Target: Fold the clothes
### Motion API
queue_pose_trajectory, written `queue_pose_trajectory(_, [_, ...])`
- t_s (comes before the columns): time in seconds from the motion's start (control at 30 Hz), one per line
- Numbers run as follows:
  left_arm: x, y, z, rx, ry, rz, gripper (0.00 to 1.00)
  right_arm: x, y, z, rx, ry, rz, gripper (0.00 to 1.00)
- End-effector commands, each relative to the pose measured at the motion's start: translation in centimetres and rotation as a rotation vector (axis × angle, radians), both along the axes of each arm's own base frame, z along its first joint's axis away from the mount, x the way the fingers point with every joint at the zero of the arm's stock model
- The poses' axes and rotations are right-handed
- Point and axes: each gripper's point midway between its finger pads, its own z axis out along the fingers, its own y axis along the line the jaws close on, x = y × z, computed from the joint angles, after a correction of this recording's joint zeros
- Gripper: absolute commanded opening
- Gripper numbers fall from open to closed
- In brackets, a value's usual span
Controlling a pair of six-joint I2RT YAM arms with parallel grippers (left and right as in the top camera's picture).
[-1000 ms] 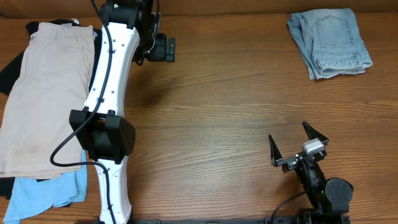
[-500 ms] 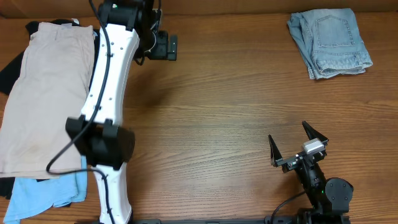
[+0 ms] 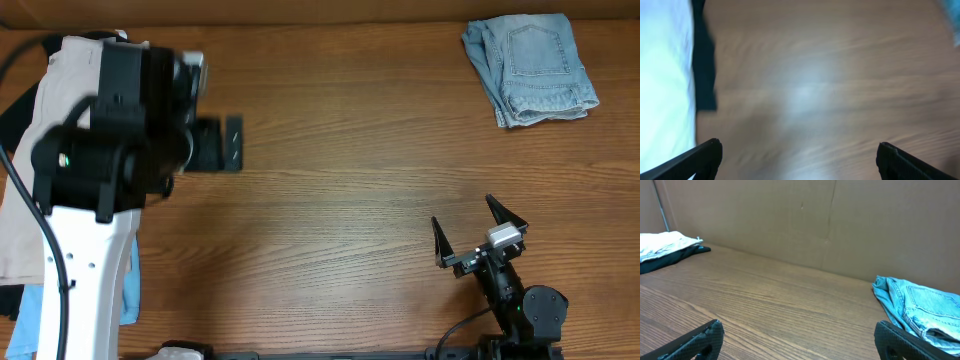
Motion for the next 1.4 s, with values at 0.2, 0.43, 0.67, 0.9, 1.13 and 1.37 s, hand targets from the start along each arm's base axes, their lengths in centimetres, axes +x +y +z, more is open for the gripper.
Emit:
queue_pose_trajectory(0.2, [-1.7,4.9,-6.6,0.008,-0.228,0.114,1.0,0.0,0.1,-0.2,-0.003,-0.003,0.002,1.0])
queue_pose_trajectory(0.43, [-1.6,3.2,-6.7,-0.012,-0.701,-0.037,1.0,0.0,0.1,-0.2,-0.003,-0.003,0.002,1.0])
queue_pose_trajectory(0.67, [-3.5,3.4,-8.0,0.014,-0.967,-0.028,1.0,0.0,0.1,-0.2,-0.003,-0.003,0.002,1.0])
queue_pose_trajectory(0.9, [-4.9,3.8,-11.5,0.042,-1.021,-0.013,1.0,0.0,0.1,-0.2,-0.003,-0.003,0.002,1.0])
queue_pose_trajectory(1.13, [-5.6,3.8,-14.7,0.041,-0.999,-0.012,1.0,0.0,0.1,-0.2,-0.003,-0.003,0.002,1.0])
queue_pose_trajectory(1.37, [-5.6,3.9,-15.3,0.041,-0.974,-0.007,1.0,0.0,0.1,-0.2,-0.003,-0.003,0.002,1.0])
